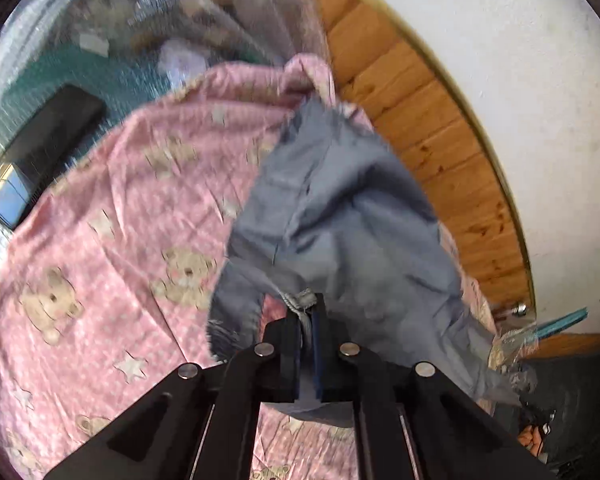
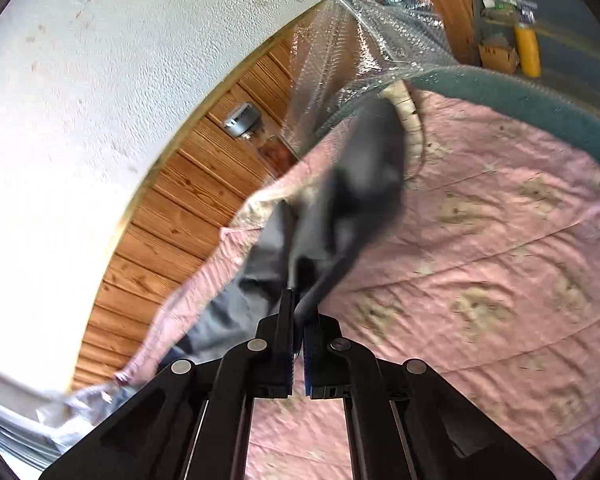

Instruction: Fold clothes

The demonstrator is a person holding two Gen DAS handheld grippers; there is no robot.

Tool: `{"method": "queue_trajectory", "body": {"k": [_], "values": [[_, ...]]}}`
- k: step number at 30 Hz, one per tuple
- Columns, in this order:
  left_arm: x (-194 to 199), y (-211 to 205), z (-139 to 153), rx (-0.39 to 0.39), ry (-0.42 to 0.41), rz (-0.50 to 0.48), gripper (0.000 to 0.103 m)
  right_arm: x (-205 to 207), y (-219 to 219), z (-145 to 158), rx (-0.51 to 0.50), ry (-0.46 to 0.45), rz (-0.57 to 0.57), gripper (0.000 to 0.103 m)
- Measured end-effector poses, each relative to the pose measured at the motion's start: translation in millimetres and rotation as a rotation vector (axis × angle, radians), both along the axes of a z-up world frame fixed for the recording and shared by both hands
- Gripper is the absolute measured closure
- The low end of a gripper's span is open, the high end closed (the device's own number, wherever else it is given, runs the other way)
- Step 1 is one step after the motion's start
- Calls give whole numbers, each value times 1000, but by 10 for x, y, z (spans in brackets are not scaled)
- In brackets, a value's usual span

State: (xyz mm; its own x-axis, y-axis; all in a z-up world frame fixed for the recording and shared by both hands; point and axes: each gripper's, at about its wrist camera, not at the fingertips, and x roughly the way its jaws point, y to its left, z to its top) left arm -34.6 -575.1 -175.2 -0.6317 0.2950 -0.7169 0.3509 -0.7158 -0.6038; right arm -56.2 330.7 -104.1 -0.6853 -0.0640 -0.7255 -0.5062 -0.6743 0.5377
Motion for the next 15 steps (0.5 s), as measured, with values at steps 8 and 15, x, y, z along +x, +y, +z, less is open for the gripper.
{"method": "queue_trajectory", "body": {"k": [8,15], "values": [[692,-174,-831,-11,-258,-1,92,701,151,-1450,-107,-435,-155,76],[1232,-241,-824,87,-198,197,73,1028,-156,-1222,-173,-410,-152,62]]}}
